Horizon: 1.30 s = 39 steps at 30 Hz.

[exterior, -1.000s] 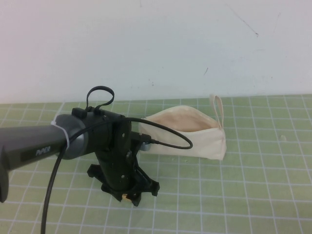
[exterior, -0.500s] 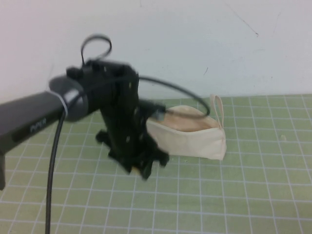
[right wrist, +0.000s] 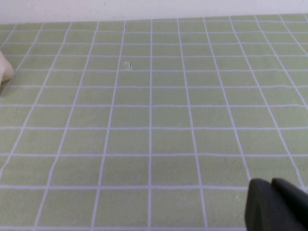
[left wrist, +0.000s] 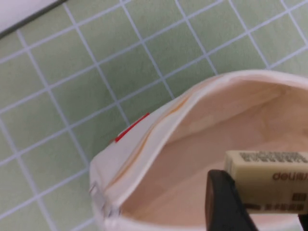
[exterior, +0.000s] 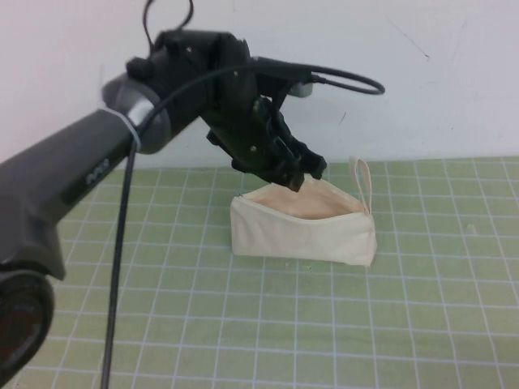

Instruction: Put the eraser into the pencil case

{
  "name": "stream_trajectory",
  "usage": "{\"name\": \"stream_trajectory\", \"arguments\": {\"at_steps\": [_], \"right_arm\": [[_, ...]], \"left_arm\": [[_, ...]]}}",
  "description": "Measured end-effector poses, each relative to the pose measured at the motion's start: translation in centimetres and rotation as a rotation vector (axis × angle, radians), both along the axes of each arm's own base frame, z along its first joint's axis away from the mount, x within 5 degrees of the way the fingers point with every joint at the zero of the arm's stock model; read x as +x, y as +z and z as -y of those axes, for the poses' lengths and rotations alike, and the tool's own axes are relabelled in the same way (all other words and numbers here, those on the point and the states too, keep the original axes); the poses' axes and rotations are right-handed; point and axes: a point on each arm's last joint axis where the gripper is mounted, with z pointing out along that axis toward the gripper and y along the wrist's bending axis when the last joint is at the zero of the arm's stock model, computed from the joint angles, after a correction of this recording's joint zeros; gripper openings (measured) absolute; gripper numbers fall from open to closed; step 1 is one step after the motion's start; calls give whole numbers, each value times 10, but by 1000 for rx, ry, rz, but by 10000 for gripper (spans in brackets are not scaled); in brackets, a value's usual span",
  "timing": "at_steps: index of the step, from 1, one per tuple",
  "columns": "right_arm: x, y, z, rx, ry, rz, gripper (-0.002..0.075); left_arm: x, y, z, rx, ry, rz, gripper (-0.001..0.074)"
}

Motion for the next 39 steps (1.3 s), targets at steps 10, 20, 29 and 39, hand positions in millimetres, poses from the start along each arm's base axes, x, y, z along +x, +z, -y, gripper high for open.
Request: {"name": "stream_trajectory", "arguments": {"at_steps": [10,20,29,39], "right_arm": [[0,0,0,0,0,0,0],[0,0,0,0,0,0,0],[0,0,0,0,0,0,0],[0,0,0,0,0,0,0]], "left_arm": [[9,-23,9,-17,-32,-10,295],[6,-20,9,-16,-44,-30,393],[0,56,6,-40,-83,64,20],[-61,176,-36,-59,-76,296,0]]}}
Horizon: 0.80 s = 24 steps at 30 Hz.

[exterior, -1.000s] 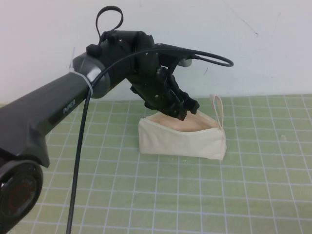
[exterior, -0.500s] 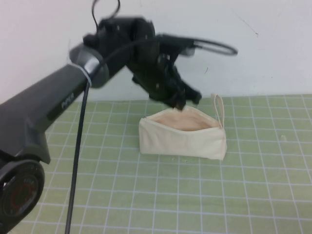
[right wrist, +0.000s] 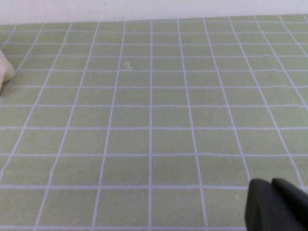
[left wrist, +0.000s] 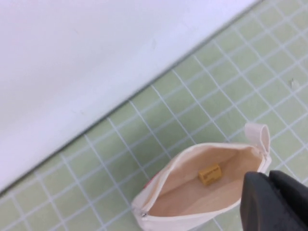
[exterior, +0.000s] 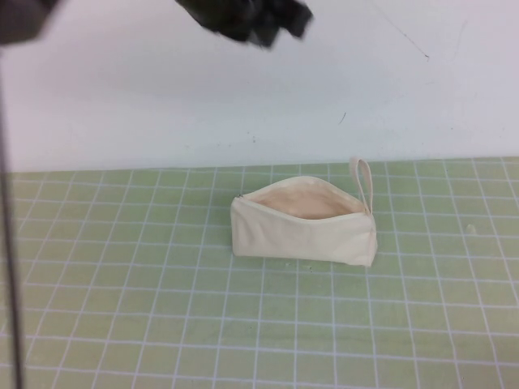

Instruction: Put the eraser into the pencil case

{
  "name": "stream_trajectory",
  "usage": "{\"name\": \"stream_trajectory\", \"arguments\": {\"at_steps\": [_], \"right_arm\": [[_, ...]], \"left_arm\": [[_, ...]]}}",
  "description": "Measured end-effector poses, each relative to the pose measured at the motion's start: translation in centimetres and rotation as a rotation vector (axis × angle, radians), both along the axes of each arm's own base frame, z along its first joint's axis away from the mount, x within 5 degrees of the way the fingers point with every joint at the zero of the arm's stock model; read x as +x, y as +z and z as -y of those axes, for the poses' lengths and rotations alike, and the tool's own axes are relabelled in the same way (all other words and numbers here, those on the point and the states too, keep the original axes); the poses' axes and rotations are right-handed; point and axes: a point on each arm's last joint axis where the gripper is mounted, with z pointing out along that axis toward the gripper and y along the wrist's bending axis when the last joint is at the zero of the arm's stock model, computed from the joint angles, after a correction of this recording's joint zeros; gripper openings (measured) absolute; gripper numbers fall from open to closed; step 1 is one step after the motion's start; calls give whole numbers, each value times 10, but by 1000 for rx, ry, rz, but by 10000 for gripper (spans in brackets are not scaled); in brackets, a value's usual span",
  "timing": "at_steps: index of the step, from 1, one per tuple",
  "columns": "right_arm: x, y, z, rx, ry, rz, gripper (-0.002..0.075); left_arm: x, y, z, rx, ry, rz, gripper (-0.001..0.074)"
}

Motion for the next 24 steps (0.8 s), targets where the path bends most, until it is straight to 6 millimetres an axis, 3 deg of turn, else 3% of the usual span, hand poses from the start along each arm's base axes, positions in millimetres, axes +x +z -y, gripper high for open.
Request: {"name": "stream_trajectory", "arguments": {"at_steps": [11,18,21,24], "right_arm": [[0,0,0,0,0,0,0],[0,0,0,0,0,0,0],[0,0,0,0,0,0,0],[0,0,0,0,0,0,0]], "left_arm": [[-64,72,-45,-25,53,204,0],[-115,112,-77,-83,95,324,0],[-130,113,-89,-74,134,326,-1],[-140,101,-98,-43,165,285,0]]}}
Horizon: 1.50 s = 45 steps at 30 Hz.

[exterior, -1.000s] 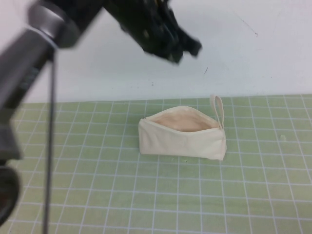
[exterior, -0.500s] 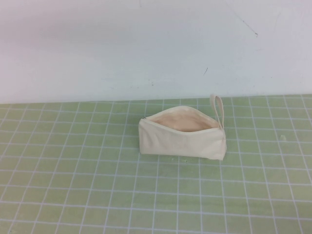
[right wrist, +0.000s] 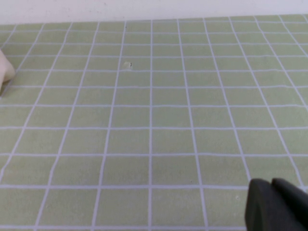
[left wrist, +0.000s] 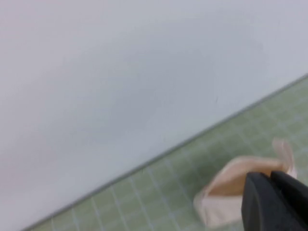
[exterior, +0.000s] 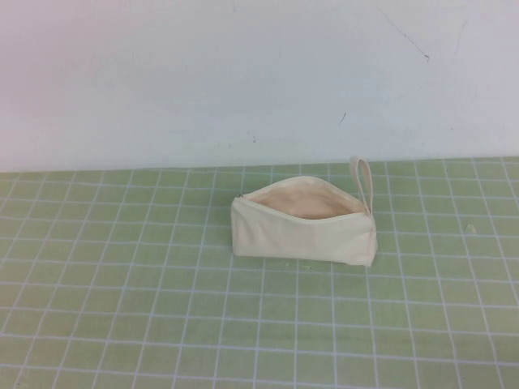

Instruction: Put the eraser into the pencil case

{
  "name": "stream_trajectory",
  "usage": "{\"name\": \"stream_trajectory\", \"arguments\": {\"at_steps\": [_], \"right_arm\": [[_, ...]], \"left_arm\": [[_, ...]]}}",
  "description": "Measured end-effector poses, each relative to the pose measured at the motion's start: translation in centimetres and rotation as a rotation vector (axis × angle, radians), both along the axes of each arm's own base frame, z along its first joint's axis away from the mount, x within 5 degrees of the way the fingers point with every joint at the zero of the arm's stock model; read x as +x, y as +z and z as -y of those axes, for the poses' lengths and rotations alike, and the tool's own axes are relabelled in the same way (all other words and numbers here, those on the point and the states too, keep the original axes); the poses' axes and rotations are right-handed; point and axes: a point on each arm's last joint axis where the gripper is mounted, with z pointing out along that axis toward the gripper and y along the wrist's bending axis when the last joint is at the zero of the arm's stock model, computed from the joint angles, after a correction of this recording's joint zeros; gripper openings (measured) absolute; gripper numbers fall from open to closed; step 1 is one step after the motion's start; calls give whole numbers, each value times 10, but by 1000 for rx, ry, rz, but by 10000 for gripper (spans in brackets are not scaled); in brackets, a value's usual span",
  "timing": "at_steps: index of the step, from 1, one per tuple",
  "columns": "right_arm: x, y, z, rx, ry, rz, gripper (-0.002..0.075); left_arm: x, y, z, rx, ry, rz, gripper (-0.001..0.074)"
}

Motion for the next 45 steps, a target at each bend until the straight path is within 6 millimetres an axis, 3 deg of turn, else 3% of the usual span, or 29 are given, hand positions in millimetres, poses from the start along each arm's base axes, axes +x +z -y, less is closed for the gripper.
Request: {"name": "stream_trajectory", "arguments": {"at_steps": [4,13,19,23,35,45], "right_arm": [[0,0,0,0,0,0,0],[0,0,0,0,0,0,0],[0,0,0,0,0,0,0],[0,0,0,0,0,0,0],[0,0,0,0,0,0,0],[0,0,0,0,0,0,0]], "left_arm": [[-11,-18,-7,-16,5,58,-1],[-27,-94,-11,-157,-39,277,-1],[-59,-158,-26,-241,-56,357,-1],[-84,-189,-41,-322,-48,437,-1],[-141,-265,-88,-449,182,599,-1],[-153,-321,-99,-422,312,635,-1]]}}
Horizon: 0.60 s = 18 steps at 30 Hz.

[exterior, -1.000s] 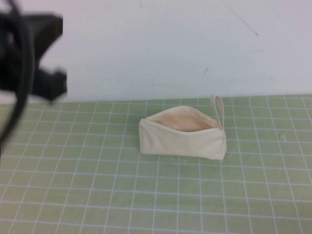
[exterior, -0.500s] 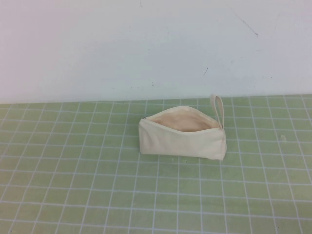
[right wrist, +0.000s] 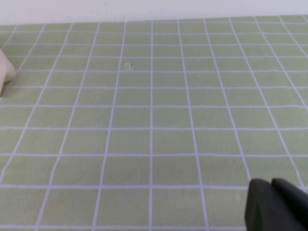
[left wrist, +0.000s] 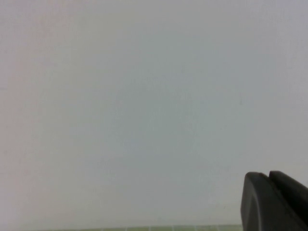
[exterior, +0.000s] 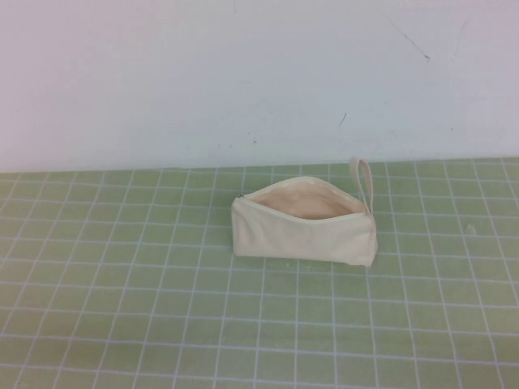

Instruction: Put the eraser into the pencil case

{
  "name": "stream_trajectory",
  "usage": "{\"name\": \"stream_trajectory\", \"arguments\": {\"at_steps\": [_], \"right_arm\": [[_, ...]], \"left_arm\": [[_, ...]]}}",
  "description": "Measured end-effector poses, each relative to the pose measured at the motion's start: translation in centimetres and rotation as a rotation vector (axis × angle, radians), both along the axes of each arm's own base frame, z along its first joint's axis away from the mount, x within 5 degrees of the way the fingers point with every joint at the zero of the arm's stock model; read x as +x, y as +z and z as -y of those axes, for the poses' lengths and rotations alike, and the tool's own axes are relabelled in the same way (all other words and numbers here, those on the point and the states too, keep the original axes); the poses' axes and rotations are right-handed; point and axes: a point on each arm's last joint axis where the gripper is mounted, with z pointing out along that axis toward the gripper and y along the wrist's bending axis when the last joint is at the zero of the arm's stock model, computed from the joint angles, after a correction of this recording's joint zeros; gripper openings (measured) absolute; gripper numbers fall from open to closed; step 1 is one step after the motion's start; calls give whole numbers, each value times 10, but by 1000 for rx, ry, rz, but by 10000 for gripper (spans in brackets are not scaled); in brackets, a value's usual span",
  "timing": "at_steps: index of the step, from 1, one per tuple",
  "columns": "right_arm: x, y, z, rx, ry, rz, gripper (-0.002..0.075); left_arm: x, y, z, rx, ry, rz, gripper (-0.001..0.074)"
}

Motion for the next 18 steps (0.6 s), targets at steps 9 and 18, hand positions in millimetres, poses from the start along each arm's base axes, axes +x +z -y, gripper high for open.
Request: {"name": "stream_trajectory", "arguments": {"at_steps": [9,18], "right_arm": [[0,0,0,0,0,0,0],[0,0,0,0,0,0,0]], "left_arm": [[6,-25,-3,1,74,-75,-1],[7,-54,-3,25,68,-347,-1]]}}
